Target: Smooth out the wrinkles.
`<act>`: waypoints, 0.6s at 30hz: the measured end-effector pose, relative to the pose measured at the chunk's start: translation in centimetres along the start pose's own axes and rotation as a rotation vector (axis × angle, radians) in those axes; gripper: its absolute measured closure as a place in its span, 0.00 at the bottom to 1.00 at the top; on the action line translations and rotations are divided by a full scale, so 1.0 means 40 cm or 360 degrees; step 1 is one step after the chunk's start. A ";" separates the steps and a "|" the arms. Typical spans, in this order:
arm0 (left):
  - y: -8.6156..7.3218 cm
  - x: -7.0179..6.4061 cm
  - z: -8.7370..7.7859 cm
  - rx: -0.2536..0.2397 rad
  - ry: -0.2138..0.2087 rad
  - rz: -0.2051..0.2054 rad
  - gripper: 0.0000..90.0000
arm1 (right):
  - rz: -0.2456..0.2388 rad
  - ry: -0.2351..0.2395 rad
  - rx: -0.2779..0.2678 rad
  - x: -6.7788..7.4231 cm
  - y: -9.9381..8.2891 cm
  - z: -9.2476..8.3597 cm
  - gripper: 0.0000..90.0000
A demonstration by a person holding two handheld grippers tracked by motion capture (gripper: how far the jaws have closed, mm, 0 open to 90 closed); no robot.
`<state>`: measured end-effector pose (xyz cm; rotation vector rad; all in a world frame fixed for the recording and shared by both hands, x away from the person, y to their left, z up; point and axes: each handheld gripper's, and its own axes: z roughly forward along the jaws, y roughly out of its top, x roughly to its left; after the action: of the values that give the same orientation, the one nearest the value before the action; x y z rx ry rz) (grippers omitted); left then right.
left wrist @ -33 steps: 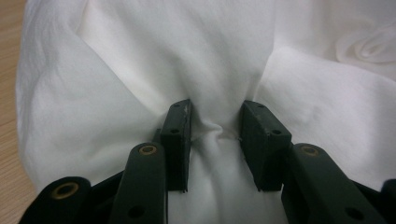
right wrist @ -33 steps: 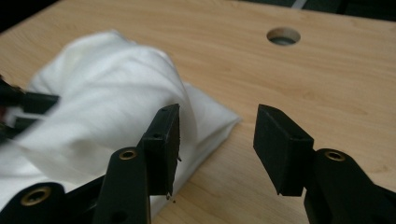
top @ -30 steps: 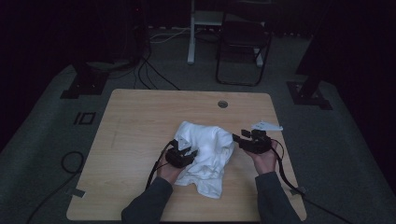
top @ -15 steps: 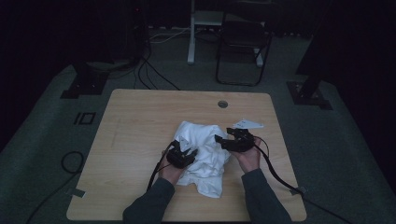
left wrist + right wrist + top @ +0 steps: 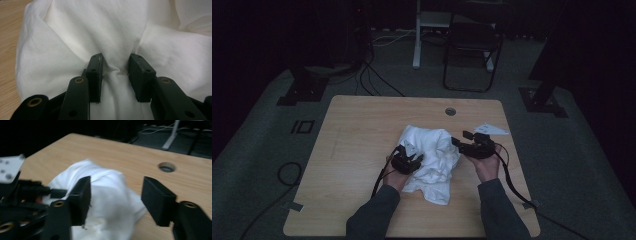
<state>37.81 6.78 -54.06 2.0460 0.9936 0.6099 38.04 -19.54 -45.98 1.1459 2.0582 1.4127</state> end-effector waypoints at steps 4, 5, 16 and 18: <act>0.000 0.001 -0.003 -0.0001 -0.0007 -0.0002 0.71 | -0.0089 0.0077 0.0104 0.042 -0.007 0.055 0.35; 0.000 0.001 -0.004 0.0000 -0.0006 0.0003 0.70 | -0.0104 0.0058 0.0159 0.046 -0.009 0.071 0.41; 0.007 -0.016 -0.045 -0.0007 -0.0024 0.0011 0.67 | 0.0040 -0.0224 0.0242 -0.111 -0.001 0.034 0.89; 0.015 -0.026 -0.070 -0.0053 -0.0024 -0.0013 0.64 | 0.0016 -0.0272 0.0254 -0.104 -0.006 0.035 0.75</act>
<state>35.54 6.88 -51.99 2.0138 0.9762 0.6023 41.37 -22.07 -47.30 1.2942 2.0751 1.1283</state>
